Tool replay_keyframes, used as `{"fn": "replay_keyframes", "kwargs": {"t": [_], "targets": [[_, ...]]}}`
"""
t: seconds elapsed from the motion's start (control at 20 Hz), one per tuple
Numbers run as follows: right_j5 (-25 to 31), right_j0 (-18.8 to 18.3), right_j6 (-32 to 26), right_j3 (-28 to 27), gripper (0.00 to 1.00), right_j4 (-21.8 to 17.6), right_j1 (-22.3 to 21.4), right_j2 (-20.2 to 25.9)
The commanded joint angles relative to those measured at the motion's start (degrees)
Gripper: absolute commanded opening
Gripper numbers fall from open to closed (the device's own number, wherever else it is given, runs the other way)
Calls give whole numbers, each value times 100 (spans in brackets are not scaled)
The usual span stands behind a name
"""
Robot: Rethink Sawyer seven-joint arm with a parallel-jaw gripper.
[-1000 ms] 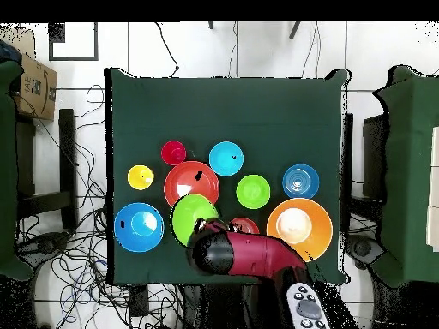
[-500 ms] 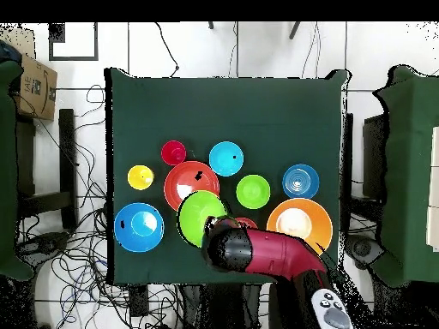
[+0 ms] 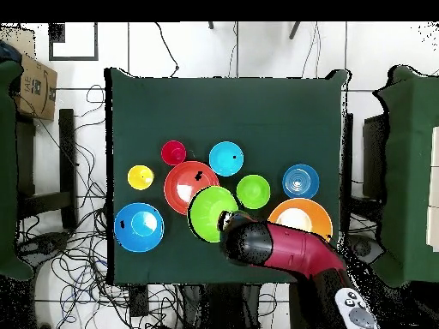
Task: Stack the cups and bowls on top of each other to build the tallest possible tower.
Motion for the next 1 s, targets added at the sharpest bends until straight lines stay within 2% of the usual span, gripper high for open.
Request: {"fn": "replay_keyframes", "kwargs": {"t": [0.05, 0.35, 1.0], "targets": [[210, -129, -432, -652, 0, -482, 609, 578], [30, -194, -421, -974, 0, -698, 1037, 661], [-321, -379, -198, -824, 0, -1014, 1122, 701]]}}
